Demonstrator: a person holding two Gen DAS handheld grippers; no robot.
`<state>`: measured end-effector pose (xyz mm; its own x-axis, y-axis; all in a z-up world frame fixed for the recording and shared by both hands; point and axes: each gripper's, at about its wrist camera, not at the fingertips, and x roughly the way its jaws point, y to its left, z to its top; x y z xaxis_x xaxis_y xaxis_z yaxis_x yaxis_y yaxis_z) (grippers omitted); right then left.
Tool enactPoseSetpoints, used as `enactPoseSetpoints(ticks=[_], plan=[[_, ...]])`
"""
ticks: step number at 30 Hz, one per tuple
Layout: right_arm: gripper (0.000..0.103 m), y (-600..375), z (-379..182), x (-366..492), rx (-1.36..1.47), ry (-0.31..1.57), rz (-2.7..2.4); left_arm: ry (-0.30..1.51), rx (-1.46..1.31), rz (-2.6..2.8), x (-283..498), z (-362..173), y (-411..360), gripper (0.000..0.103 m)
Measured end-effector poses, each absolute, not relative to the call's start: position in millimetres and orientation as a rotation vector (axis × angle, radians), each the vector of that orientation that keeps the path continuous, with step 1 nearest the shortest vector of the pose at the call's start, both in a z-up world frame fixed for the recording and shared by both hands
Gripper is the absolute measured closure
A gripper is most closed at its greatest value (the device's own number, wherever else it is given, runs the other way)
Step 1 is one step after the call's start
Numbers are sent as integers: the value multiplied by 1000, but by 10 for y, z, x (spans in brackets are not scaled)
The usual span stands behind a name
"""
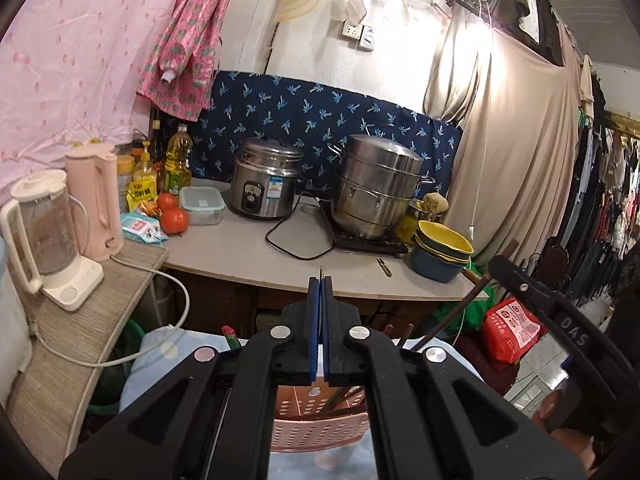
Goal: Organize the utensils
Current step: 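Lower the spoon and chopstick into the pink holder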
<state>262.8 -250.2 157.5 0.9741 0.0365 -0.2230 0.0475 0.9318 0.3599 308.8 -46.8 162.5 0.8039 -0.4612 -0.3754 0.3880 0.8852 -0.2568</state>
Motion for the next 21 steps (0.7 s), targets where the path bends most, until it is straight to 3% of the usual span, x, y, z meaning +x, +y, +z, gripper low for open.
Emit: enactPoseSetpoints(ticks=[12,15,18,19,21], plan=[[96,-2407,742,2989,412,400,11,581,-178,-440,3340,965,-517,102],[89,-2394,642,2961,412,415,0,595,-154,-401,3343,844,-551,101],[85,-2403,595,2912,410,426,-7,604,-122,-363,3332,765,-582,82],[83,-2414,581,2891,414,430,-8,603,-111,-341,3319,742,-592,70],[78,-2418,569,2852,411,435,-10,592,-92,-324,3277,721,-609,66]])
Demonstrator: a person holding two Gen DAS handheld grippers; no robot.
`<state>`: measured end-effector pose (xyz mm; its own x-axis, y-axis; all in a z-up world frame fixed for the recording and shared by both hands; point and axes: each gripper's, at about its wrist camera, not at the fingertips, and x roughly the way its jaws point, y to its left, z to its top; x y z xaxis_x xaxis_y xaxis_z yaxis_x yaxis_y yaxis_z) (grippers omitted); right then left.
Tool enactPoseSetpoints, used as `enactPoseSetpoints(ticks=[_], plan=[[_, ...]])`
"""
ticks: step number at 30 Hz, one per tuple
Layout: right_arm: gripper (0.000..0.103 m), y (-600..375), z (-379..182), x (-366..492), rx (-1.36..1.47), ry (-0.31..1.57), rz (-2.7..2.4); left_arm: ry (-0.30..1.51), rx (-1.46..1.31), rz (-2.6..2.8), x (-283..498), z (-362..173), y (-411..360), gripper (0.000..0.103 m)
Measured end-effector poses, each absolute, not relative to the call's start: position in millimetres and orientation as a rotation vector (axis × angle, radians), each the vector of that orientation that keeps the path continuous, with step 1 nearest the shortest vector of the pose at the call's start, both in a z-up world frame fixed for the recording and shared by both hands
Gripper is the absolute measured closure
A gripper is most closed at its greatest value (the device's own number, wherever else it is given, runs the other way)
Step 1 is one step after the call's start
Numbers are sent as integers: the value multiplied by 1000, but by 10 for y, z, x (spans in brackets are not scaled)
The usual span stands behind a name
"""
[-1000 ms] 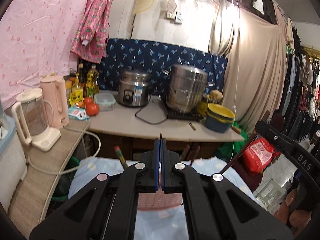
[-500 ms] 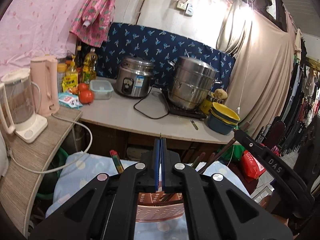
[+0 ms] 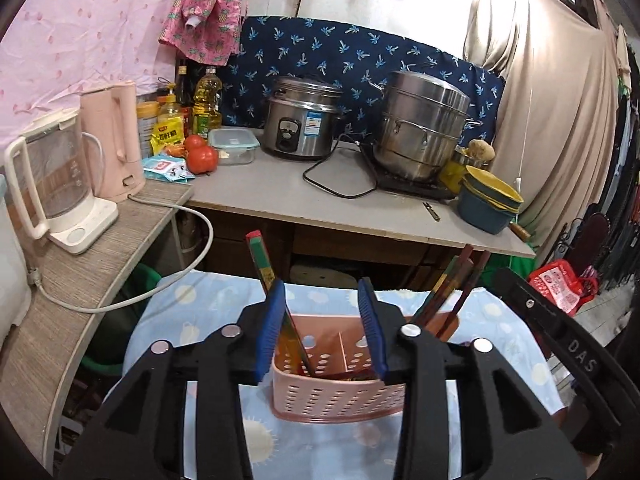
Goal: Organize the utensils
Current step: 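Lower the spoon and chopstick into the pink holder, then open both grippers and withdraw them from the holder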
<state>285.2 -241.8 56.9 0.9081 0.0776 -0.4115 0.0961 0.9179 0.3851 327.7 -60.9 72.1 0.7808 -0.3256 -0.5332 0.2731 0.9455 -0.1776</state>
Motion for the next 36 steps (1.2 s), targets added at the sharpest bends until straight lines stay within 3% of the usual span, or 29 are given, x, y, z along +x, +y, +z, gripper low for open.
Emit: enactPoseSetpoints(ticks=[10,14,17,36], plan=[[64,-2245,517,2490,303,483,-22,584,6,-254,2973,714,-715,65],[60,-2158,523,2288,256,502,-31,579,37,-233,2773,726,-736,53],[57,-2141,541,2144,251,511,-40,577,64,-217,2638,739,-749,51],[55,-1970,473,1517,164,607,-105,626,119,-177,1993,563,-746,31]])
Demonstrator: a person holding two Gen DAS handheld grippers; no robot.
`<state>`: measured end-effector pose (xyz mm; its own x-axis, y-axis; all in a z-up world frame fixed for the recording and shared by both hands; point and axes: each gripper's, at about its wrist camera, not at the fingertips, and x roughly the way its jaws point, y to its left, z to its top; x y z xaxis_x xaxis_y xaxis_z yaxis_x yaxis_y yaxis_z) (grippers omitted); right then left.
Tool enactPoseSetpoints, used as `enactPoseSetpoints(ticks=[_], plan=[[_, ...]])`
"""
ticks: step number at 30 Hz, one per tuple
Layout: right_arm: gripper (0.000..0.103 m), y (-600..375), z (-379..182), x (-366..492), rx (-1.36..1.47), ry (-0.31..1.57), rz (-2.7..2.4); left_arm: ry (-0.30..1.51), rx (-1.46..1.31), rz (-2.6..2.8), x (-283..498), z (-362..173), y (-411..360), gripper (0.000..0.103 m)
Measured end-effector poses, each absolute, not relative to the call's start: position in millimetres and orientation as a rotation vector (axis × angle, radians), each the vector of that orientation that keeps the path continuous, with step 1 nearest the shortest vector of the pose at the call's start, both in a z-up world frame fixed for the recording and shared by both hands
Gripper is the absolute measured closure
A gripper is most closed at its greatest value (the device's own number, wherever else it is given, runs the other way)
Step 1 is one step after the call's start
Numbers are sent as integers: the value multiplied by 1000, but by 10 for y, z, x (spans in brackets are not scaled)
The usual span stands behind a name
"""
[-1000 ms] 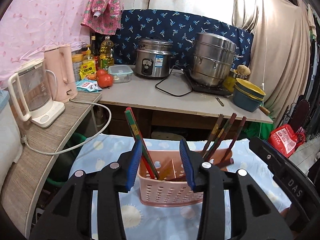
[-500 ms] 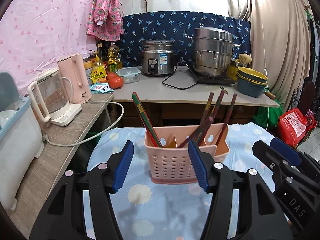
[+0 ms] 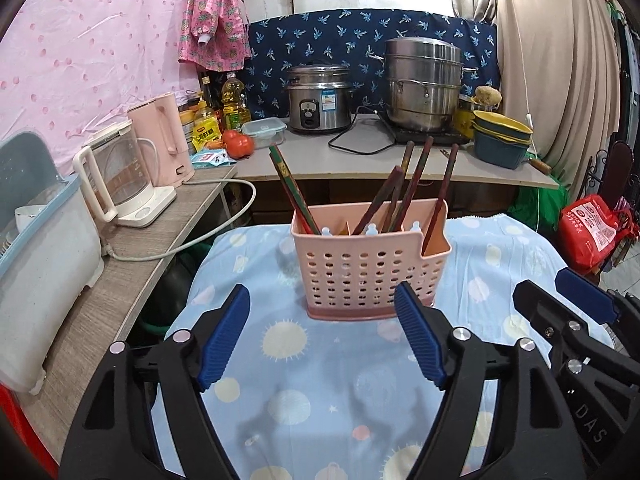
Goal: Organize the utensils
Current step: 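Open both grippers and withdraw them from the holder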
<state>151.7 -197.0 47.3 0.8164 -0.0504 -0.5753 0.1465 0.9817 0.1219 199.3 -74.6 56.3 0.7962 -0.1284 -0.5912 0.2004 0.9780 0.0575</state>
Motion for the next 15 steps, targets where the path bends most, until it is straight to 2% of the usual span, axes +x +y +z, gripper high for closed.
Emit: enactPoseSetpoints(ticks=[15], plan=[[32,-1876,407,1398,87,631,-173,668,106,-125,1908,382,-628,15]])
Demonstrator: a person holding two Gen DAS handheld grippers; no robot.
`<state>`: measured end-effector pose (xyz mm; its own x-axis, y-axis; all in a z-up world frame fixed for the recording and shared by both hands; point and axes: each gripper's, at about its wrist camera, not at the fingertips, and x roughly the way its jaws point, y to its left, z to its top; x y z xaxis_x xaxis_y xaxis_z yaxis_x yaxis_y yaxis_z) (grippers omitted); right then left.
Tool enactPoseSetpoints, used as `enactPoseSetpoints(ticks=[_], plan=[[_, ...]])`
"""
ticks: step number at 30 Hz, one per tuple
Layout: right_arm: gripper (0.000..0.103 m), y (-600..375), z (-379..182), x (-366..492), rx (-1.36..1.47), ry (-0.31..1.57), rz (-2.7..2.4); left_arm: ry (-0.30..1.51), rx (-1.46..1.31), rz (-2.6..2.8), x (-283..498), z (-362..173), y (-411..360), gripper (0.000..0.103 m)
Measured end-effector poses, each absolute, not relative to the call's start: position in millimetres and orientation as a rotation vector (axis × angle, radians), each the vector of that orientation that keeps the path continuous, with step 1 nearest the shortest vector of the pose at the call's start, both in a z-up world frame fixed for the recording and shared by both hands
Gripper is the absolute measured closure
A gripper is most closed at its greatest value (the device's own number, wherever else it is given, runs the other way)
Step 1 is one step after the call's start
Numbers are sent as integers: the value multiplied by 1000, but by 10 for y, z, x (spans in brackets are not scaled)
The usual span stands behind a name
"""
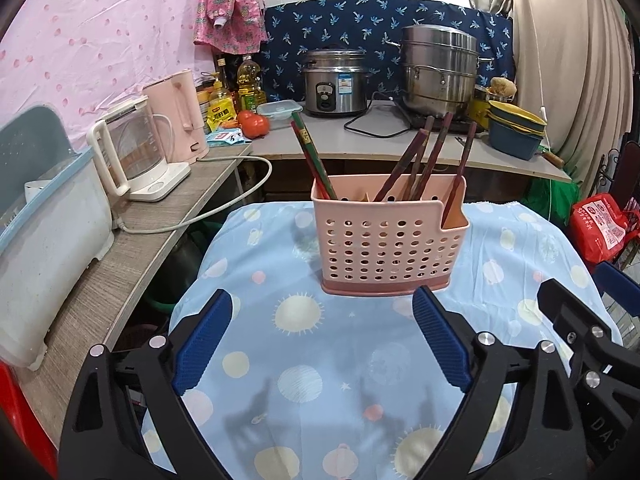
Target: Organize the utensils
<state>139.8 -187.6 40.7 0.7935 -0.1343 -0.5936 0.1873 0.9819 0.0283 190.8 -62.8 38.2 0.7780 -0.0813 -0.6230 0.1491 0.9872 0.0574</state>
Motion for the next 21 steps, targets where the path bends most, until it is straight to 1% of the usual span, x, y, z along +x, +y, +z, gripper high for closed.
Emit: enactPoseSetpoints(ticks=[3,4,7,11,12,13,21], plan=[[24,-1888,387,1393,89,640,-185,675,103,-115,1911,359,-608,13],[19,-1899,379,1388,93,643,-188,679,101,-112,1913,349,-602,13],[18,-1917,361,1373,99,650,-190,685,101,-108,1907,327,-592,9],[15,-1935,333,1353,97,655,-198,691,114,-109,1887,299,-607,8],[12,-1944,328,1346,99,655,-199,691,115,-107,1882,293,-608,8],[6,-1958,323,1340,104,653,-203,692,115,-101,1882,289,-603,8],[6,-1994,272,1329,109,670,-206,690,122,-106,1856,276,-627,7]])
